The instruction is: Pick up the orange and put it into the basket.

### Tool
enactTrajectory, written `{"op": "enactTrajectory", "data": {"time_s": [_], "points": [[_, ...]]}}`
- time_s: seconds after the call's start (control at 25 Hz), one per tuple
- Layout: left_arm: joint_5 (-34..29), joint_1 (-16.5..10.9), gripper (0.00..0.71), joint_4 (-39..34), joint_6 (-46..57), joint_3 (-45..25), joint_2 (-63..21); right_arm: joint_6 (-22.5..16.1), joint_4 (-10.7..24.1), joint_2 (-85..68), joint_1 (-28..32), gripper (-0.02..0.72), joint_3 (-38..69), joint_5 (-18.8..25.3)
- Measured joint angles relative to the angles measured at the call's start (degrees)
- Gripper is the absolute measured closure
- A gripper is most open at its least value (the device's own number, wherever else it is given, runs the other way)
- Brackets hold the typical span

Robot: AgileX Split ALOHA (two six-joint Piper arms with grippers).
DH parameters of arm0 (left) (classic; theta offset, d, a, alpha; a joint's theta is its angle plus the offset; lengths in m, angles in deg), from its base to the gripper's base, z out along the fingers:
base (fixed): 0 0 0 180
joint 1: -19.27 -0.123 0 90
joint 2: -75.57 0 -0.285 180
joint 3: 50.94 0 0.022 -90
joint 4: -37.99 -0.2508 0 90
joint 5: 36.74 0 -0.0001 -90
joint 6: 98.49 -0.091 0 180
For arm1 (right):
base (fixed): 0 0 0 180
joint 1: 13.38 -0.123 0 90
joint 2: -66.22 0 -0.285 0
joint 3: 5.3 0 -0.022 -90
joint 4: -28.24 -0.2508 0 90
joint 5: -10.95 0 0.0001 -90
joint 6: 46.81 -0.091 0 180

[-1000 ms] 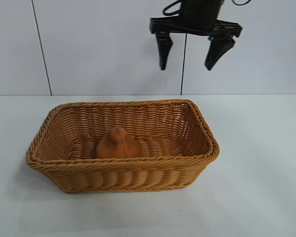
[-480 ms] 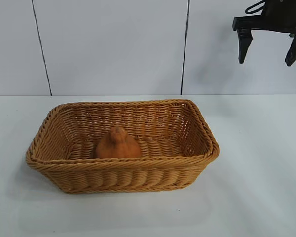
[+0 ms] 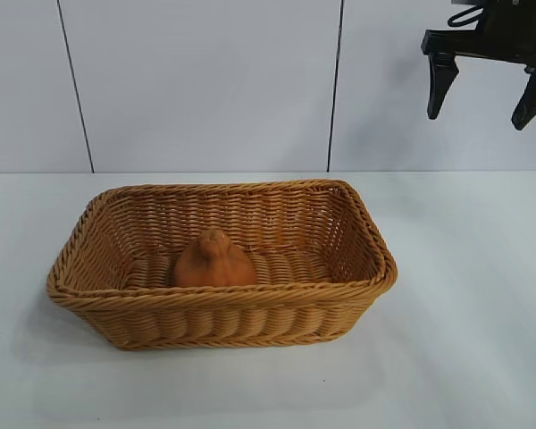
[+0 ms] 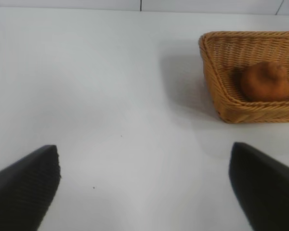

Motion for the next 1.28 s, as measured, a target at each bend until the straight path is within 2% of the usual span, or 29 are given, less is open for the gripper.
{"op": "enactTrajectory", "data": {"time_s": [0.32, 0.64, 0.88, 1.04, 1.28], "points": [[0.00, 0.00, 0.035, 0.00, 0.00, 0.00, 0.00, 3.27, -0.23, -18.86, 0.00, 0.027, 26.47, 0.02], [0.00, 0.00, 0.035, 0.00, 0.00, 0.00, 0.00, 4.38, -0.29, -42.20, 0.00, 0.027, 52.90, -0.08], [0.00, 0.00, 0.035, 0.00, 0.00, 0.00, 0.00, 4.84, -0.42, -61.21, 0.00, 0.027, 70.78, -6.33], [0.00, 0.00, 0.035, 0.00, 0.00, 0.00, 0.00, 4.88, -0.46, -74.32, 0.00, 0.027, 78.00, -9.64], [0.00, 0.00, 0.035, 0.00, -0.01, 0.00, 0.00, 4.88, -0.46, -91.51, 0.00, 0.027, 79.06, -11.20]]}}
